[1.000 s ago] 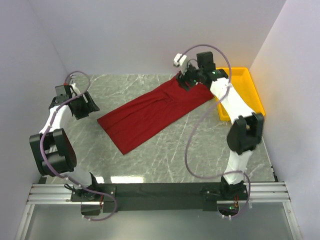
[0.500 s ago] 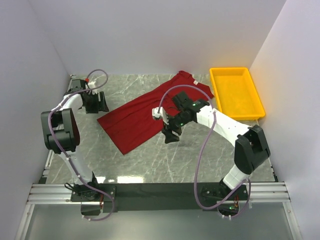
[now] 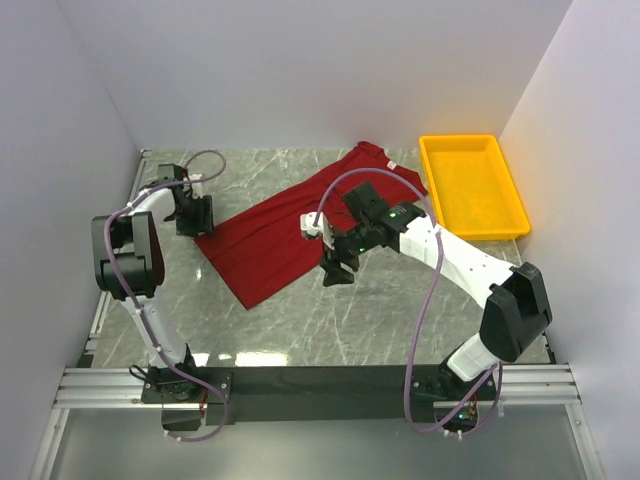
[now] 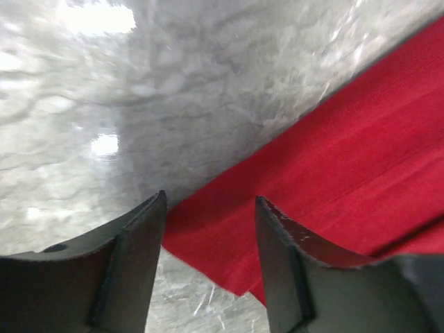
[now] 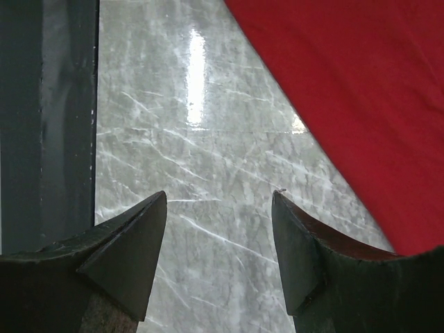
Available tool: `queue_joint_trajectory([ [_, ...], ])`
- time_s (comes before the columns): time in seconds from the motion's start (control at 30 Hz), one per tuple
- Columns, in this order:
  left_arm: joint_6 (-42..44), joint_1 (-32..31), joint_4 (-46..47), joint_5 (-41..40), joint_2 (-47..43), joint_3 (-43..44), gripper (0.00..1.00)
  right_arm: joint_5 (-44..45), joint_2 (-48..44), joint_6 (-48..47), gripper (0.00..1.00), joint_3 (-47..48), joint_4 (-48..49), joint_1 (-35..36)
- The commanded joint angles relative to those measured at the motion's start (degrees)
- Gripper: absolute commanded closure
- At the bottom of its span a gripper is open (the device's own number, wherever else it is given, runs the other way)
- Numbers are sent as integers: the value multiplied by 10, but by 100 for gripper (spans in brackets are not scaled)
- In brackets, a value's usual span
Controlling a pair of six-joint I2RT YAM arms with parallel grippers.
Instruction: Fold and stack the t-shirts
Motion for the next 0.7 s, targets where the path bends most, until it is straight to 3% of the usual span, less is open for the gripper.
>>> queue_joint_trajectory([
  [0.0,9,-17,-24,-38,25,1,43,-3,3,3,31,27,1,11],
  [0.2,-5,-19,-32,-93,28,0,52,14,27,6,31,35,13,58],
  [0.37,-43,-18,-43,-92,18,-8,62,77,73,12,31,40,67,119],
  [0.53,-71,-18,-44,-98,-2,-33,59,181,125,44,30,45,177,215],
  [0.67,-88,-17,-45,-98,-11,-34,49,278,192,93,27,72,237,268],
])
